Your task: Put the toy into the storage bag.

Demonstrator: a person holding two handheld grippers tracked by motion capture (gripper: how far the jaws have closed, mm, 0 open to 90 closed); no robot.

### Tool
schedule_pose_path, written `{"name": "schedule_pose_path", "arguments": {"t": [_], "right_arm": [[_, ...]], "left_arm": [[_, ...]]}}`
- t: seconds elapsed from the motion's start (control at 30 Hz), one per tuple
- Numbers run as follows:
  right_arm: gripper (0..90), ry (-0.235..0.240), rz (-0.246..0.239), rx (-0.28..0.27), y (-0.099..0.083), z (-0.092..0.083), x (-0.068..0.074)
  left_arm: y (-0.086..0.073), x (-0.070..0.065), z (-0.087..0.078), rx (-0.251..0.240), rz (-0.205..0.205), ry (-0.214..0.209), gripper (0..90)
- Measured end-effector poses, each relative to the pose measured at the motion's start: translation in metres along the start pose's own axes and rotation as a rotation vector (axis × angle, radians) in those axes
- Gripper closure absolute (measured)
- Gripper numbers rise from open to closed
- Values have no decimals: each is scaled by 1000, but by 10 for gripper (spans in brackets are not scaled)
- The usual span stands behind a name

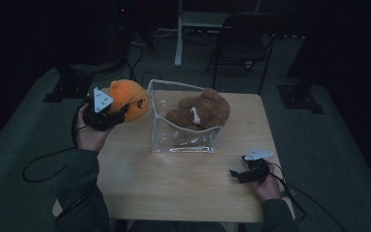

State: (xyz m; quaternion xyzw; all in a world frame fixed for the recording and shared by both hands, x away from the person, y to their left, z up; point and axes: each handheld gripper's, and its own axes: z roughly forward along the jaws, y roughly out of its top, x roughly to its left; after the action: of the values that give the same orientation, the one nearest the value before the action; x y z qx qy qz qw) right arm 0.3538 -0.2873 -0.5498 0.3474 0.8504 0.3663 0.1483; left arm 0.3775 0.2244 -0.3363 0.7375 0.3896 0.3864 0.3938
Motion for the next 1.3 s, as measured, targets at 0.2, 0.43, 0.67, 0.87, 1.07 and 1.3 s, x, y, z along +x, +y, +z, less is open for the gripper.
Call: {"name": "schedule_pose_path", "arguments": {"t": [0.2, 0.43, 0.67, 0.87, 1.07, 1.3], "right_arm": [[120, 0, 0, 0, 0, 0, 0], [120, 0, 0, 1, 0, 0, 0], [120, 0, 0, 1, 0, 0, 0], [120, 0, 0, 1, 0, 0, 0], [120, 0, 0, 1, 0, 0, 0], [120, 0, 0, 1, 0, 0, 0]], "left_arm": [[4, 0, -1, -8, 5, -1, 412], [9, 0, -1, -16, 8, -3, 412], [15, -1, 0, -27, 15, -9, 412], [19, -2, 0, -33, 20, -15, 412], [24, -3, 1, -39, 24, -20, 413], [27, -5, 2, -46, 26, -29, 412]]}}
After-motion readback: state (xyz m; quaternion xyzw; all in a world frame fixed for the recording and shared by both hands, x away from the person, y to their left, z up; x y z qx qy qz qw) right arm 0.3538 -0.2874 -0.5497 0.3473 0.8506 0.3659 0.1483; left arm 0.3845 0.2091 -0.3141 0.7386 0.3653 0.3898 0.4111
